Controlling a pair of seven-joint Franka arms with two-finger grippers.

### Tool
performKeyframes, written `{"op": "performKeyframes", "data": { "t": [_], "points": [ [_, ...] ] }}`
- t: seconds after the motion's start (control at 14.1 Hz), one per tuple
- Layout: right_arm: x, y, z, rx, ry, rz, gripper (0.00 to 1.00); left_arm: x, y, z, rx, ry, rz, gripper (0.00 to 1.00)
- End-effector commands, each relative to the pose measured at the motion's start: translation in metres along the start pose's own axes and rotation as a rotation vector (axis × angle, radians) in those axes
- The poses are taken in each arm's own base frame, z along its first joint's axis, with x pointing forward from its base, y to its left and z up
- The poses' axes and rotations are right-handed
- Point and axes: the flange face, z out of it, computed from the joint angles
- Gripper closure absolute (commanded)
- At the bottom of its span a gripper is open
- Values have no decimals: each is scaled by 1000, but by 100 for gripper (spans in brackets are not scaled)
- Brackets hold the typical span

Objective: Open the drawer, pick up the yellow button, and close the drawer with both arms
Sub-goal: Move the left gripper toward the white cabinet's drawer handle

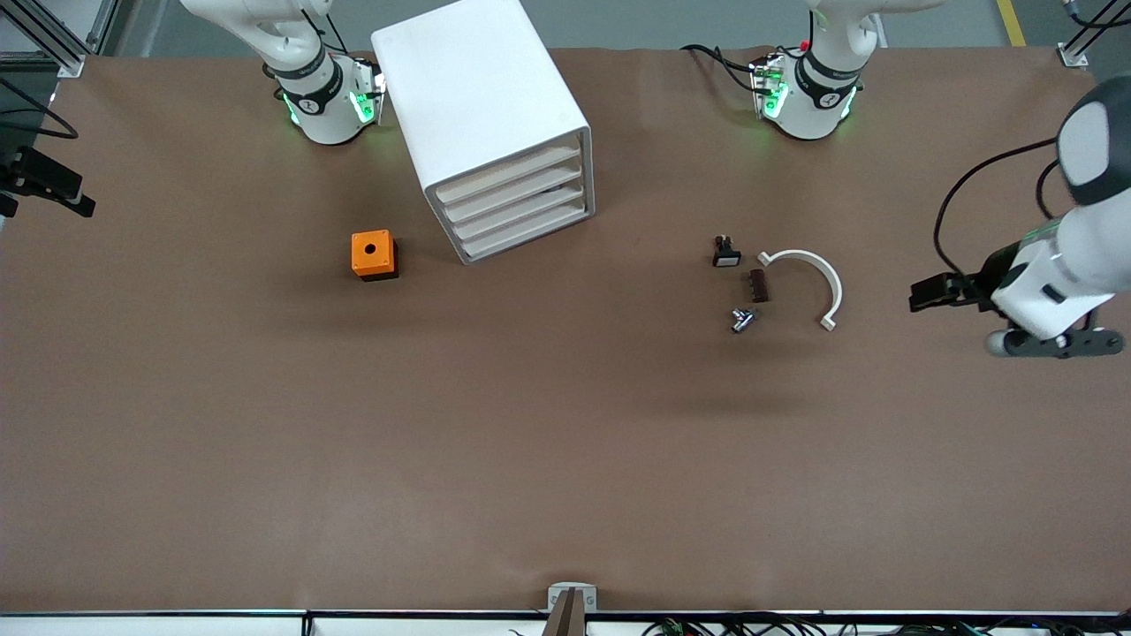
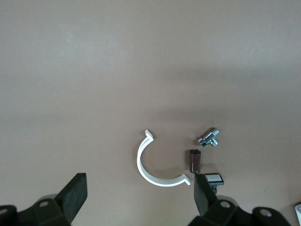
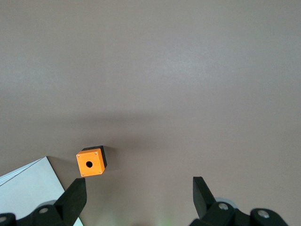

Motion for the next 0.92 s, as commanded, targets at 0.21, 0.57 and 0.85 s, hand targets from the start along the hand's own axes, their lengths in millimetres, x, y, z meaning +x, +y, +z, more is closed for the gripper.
{"op": "performKeyframes", "data": {
  "t": [0.21,0.57,0.85],
  "points": [
    [-10,1,-4,-9,10,-1,0,15,88,62,32,-127,-106,0],
    [-7,1,7,0,5,0,0,8,193,88,-96,-288,-399,0],
    [-10,12,4,1,11,17,0,-12,277,109,-87,-504,-824,0]
  ]
}}
